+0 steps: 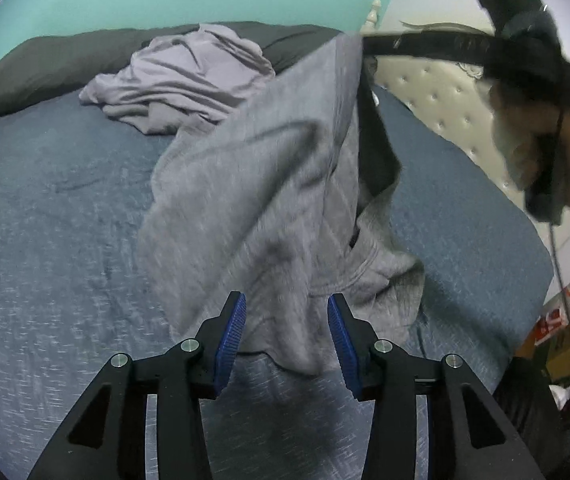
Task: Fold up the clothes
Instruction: 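Pinch the grey sweater edge with the right gripper while the left gripper holds the hood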
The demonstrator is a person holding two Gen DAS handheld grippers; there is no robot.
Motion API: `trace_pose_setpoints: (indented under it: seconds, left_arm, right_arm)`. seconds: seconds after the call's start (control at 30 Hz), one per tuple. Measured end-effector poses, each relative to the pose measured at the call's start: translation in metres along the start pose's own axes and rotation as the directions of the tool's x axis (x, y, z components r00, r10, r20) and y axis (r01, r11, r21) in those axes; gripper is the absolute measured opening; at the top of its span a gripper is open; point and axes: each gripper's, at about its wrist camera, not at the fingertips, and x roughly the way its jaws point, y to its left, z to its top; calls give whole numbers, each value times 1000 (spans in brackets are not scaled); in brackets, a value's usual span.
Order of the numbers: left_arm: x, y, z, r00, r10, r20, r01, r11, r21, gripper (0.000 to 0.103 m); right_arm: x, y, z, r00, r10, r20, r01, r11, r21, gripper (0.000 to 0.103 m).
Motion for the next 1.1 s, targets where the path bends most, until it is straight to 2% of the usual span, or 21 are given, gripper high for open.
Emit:
trace_pose_setpoints:
  seconds: [0.2,0.27,0.33,0.37,0.5,0.77,0.97,1.07,1.1]
  left_arm:
    - [32,-7,-3,998,-55,-35,53,996,-71,46]
    - [42,-8,-3,997,-69,-40,65,994,-88,43]
    - [49,-7,-1,997,-70,-37,65,993,-102,13]
    - [51,-5,0,997,-62,-36,57,993,-108,8]
    - [42,-2,14,998,-56,-8,55,995,-84,6]
    - [-28,26,70,993,34,114,-26,997,-69,5]
    - [-105,42,136,965,96,243,-87,995,-46,5]
    - [-145,35,164,946,112,305,-114,993,-11,5]
    - [-148,34,169,945,111,307,-117,993,0,5]
  right_arm:
    - [-13,-22,3,1000,-22,-5,22,998,62,2]
    - [-17,-28,3,1000,-21,2,21,997,80,2]
    - [-23,-34,4,1000,-17,12,16,995,98,2]
    - [-26,-35,4,1000,-16,16,14,995,99,2]
    - [-39,-43,6,999,-21,30,17,994,108,2]
    - [-79,-65,21,994,-34,109,14,984,179,2]
    - [-133,-74,50,978,-33,207,-15,974,226,1]
    - [-166,-71,66,968,-36,248,-18,977,212,0]
    - [-176,-69,70,965,-37,261,-18,979,205,0]
